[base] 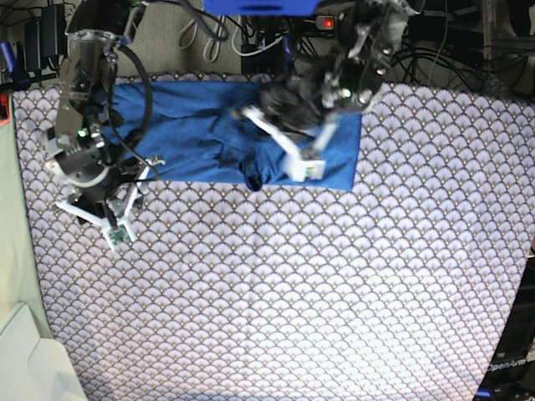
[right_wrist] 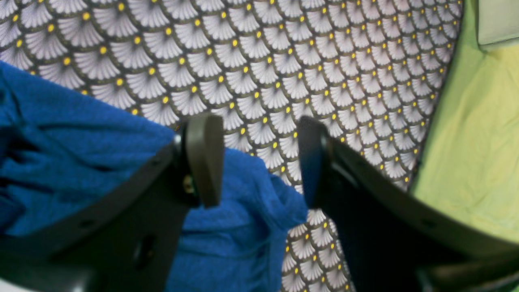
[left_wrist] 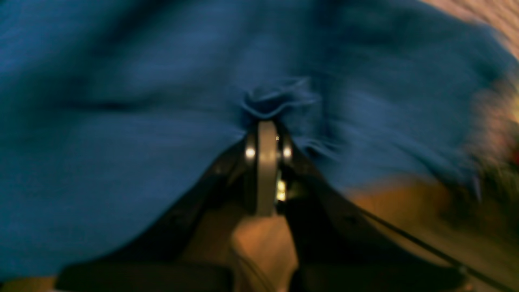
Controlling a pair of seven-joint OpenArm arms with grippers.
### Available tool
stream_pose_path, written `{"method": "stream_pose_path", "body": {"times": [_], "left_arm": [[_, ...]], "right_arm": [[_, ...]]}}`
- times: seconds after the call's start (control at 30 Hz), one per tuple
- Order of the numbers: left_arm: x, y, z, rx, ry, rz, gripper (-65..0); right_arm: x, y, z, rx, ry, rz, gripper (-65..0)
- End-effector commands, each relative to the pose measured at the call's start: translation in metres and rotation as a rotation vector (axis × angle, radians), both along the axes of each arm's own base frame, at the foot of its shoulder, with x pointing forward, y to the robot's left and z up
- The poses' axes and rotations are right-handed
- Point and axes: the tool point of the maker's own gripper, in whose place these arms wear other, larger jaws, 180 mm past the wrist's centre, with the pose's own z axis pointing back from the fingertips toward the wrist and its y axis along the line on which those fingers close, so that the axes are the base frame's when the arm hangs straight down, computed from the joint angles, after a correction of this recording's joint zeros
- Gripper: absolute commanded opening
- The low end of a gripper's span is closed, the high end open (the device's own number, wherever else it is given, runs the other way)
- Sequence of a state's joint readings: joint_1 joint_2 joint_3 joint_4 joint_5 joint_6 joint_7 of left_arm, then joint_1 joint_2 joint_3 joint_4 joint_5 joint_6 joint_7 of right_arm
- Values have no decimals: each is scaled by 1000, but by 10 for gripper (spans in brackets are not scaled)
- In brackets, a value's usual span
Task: Fold the T-shirt properly
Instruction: 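Release the folded end and withdraw the left gripper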
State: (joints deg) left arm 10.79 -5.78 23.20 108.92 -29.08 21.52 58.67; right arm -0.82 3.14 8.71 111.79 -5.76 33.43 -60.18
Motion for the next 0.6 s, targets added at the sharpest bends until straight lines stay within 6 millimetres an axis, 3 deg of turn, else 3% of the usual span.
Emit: {"method": "stream_pose_path", "body": {"times": [0.0, 0.07, 0.2, 0.57], "left_arm": [[6, -6, 21, -56, -37, 11, -649], [11, -11, 40, -101, -95, -5, -649], [14, -3, 38, -98, -96, 0, -649], [36, 61, 21, 24, -145, 131, -649]], "right_arm": [[6, 0, 11, -7, -40, 10, -348], [6, 0, 11, -6, -40, 10, -348], [6, 0, 10, -5, -36, 9, -348], [2, -2, 8, -7, -31, 5, -348]]}}
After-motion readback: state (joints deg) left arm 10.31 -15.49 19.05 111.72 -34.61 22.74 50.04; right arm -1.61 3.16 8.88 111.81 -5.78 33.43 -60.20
